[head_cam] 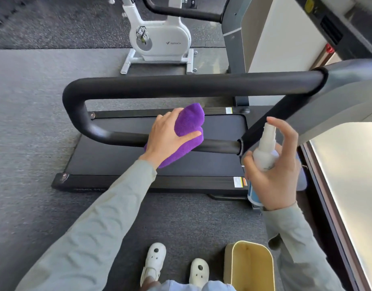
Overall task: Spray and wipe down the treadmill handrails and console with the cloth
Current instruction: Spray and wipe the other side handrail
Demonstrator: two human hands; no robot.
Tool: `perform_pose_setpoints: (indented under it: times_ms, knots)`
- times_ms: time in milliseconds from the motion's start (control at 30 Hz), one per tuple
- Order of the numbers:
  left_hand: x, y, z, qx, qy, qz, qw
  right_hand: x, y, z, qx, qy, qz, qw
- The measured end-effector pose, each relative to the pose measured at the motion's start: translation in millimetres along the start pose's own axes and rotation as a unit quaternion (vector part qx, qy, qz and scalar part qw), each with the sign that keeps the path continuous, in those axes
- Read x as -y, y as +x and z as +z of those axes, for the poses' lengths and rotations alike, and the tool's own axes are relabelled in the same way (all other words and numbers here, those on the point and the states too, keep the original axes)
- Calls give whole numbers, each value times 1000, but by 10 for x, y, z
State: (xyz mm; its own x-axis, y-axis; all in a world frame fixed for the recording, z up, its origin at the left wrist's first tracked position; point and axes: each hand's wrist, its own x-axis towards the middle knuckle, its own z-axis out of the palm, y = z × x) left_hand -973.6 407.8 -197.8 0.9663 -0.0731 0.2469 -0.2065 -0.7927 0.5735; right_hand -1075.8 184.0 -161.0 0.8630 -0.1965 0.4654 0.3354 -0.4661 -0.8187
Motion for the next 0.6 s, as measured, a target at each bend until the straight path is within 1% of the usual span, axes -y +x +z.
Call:
perform_pose_setpoints:
  times_ms: [33,67,100,167,200,233,267,333,367,400,433,500,600]
  knots:
    - [24,11,-11,-2,-29,11,1000,-14,-6,6,-1,-4,0,1000]
    - [46,30,-16,10,-22,25,999,-28,-8,14,-3,-10,-1,1000]
    - [62,48,-10,35,16,38,999,-41,-9,24,-2,-16,0,1000]
    - [70,60,48,90,149,56,983,-50,-8,50,1,-17,7,1000]
    - [72,51,98,99,207,59,972,-48,-7,60,3,-13,9,1000]
    - [67,34,143,92,244,56,964,-46,-5,68,3,-9,10,1000]
    - [52,17,175,69,261,57,961,-44,-2,72,2,-8,7,1000]
    - [44,-28,197,15,242,91,966,-45,3,78,4,-12,5,1000]
    - [66,-58,203,7,217,125,968,-51,5,79,5,-14,6,1000]
    - [99,-92,206,19,183,155,971,-59,8,82,4,-16,7,1000]
    - [132,-130,212,42,154,167,973,-69,10,87,3,-17,8,1000]
    - [176,-196,238,78,152,155,973,-85,12,107,0,-15,16,1000]
    - [142,-174,310,74,213,118,967,-115,12,132,-2,-10,18,1000]
